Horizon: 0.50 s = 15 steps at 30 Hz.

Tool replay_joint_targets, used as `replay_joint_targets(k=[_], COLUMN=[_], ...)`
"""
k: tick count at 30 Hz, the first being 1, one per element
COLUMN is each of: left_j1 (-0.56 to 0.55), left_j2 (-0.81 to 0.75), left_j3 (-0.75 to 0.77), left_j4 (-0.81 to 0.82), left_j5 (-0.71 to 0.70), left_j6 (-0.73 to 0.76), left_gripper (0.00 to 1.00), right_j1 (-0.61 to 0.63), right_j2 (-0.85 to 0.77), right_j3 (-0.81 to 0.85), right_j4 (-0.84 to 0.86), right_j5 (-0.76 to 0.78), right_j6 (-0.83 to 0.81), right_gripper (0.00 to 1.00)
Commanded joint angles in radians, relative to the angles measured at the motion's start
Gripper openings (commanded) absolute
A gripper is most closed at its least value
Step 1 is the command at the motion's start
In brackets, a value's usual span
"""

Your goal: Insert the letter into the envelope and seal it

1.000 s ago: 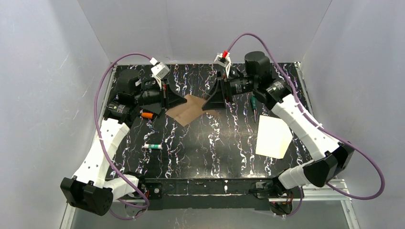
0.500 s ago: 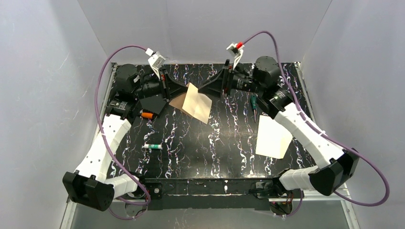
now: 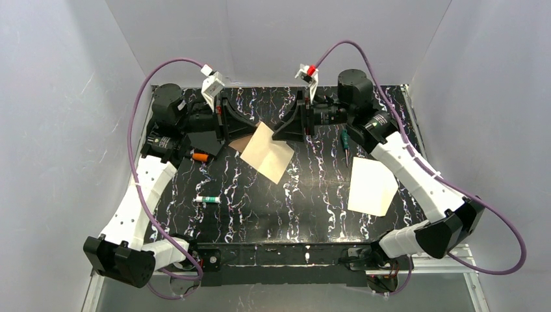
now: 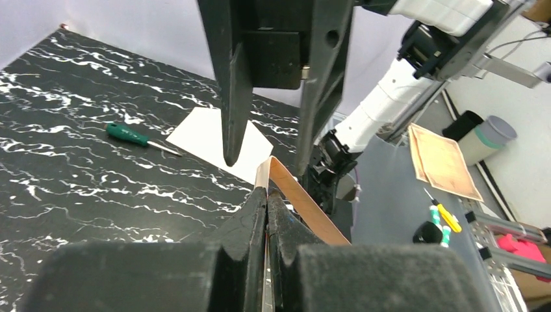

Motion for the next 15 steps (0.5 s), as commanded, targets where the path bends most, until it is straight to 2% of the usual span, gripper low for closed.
replay_joint_targets(k=[1,4,9,15], left_j1=[-0.002,-0.002,-0.003,-0.002], left_j2=[0.000,0.011,-0.001,0.006], left_j3=[0.047,0.059,0.062,0.078], left_j4=[0.021,0.021,0.025,0.025], left_j5=[0.116,0.155,0.143,0.145], left_j6=[-0.026,-0.047,-0.027,-0.029], left_gripper=[0.00,0.00,0.00,0.00], right_j1=[0.006,0.011,0.031,0.036], right_j2=[0.005,0.025,0.059,0.065], right_j3=[0.034,0.029,0.046,0.051], right_j4=[-0.045,0.041,0.097,0.100], right_j5=[-0.111,-0.142,-0.181,-0.222], right_j6=[-0.054,0.028,0.071,0.078], right_gripper=[0.50,0.36,0.36,0.18])
